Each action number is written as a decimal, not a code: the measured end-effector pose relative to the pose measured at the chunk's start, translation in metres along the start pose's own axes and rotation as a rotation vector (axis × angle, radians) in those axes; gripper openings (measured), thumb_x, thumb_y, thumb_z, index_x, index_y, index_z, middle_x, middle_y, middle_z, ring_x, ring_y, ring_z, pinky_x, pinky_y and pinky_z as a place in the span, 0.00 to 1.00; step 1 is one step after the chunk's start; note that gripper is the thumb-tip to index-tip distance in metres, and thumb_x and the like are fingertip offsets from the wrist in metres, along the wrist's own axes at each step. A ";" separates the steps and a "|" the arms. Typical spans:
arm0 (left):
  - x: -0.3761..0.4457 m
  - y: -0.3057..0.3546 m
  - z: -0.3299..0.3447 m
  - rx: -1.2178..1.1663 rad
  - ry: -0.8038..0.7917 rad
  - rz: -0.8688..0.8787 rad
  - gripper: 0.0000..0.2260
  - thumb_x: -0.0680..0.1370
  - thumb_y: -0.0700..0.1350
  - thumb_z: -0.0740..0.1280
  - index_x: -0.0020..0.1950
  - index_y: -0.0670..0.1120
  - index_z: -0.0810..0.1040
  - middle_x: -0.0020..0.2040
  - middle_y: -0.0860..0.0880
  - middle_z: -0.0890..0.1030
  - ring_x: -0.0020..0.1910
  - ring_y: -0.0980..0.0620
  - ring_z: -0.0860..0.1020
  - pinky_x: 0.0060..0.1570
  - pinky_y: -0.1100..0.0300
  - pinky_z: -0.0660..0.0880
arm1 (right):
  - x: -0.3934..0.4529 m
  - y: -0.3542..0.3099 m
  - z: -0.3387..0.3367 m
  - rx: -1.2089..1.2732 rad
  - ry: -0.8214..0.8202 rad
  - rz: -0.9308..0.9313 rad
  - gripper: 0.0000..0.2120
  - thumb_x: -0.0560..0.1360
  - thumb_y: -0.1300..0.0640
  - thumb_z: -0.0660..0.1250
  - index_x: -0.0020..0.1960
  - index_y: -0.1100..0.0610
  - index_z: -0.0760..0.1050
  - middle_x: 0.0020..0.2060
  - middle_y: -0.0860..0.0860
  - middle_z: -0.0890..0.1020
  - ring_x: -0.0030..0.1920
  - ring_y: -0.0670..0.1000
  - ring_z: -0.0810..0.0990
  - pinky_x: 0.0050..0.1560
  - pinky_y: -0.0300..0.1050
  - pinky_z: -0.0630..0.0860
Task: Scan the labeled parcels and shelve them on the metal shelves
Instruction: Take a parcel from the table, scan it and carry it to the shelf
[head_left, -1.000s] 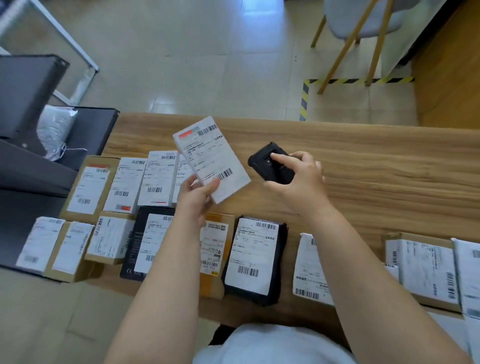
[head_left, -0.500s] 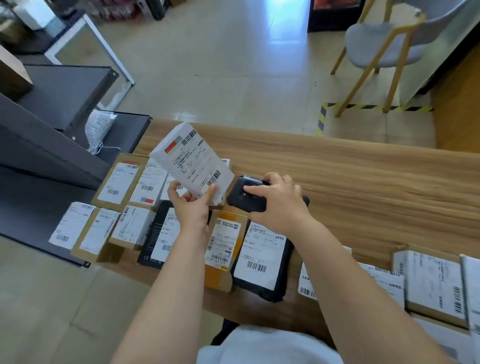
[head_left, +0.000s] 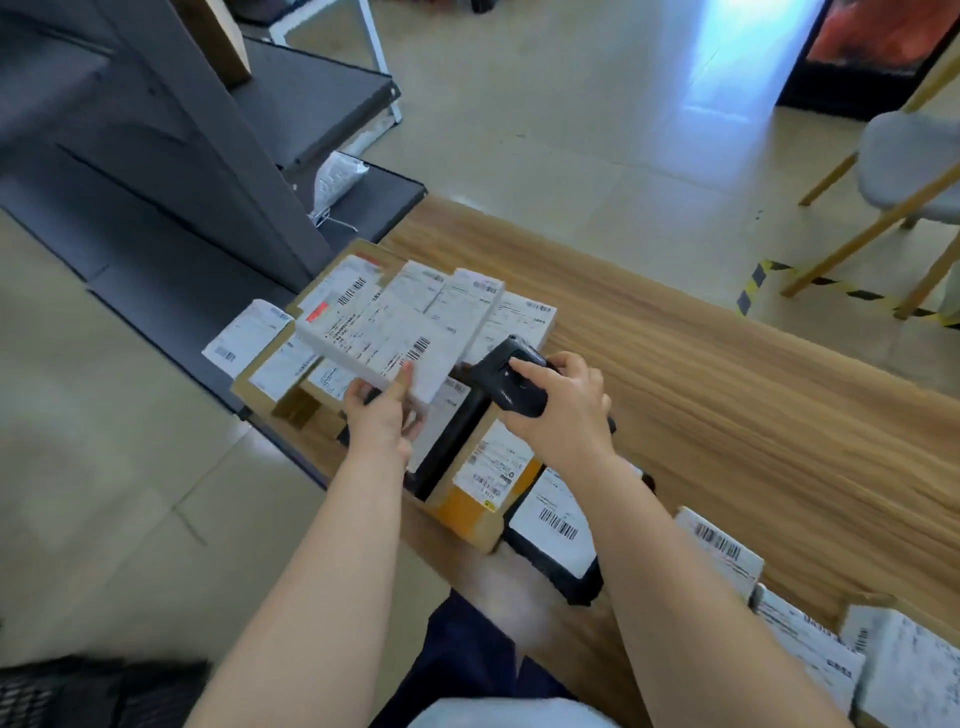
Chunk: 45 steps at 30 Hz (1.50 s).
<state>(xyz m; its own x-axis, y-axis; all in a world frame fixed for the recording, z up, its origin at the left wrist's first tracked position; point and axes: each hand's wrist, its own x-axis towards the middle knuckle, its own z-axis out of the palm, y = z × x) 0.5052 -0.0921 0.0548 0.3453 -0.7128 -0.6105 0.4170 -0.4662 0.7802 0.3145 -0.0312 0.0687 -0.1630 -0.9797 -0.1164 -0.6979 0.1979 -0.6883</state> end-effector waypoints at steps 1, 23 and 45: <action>0.005 0.008 -0.017 -0.043 0.024 -0.056 0.20 0.72 0.45 0.78 0.57 0.56 0.71 0.63 0.47 0.78 0.53 0.47 0.79 0.46 0.48 0.82 | 0.003 -0.012 0.009 0.004 0.000 -0.041 0.26 0.73 0.49 0.72 0.70 0.40 0.71 0.69 0.50 0.66 0.67 0.56 0.60 0.67 0.54 0.57; 0.121 0.269 -0.532 -0.616 0.260 0.068 0.21 0.75 0.52 0.75 0.65 0.51 0.75 0.60 0.49 0.82 0.53 0.48 0.82 0.50 0.52 0.82 | 0.015 -0.507 0.381 -0.202 -0.214 -0.724 0.30 0.72 0.47 0.72 0.72 0.41 0.69 0.69 0.50 0.65 0.65 0.58 0.63 0.66 0.56 0.62; 0.418 0.702 -0.646 -0.478 0.264 0.216 0.14 0.72 0.56 0.77 0.50 0.52 0.77 0.47 0.54 0.81 0.49 0.53 0.79 0.54 0.54 0.73 | 0.278 -0.951 0.562 -0.129 -0.030 -0.901 0.28 0.72 0.48 0.71 0.71 0.41 0.69 0.68 0.52 0.65 0.64 0.58 0.63 0.64 0.54 0.62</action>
<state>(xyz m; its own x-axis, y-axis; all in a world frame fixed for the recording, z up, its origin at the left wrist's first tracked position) 1.4854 -0.3792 0.2595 0.6365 -0.5821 -0.5060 0.6259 0.0065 0.7799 1.3245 -0.5095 0.2887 0.4988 -0.7651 0.4073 -0.6249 -0.6431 -0.4426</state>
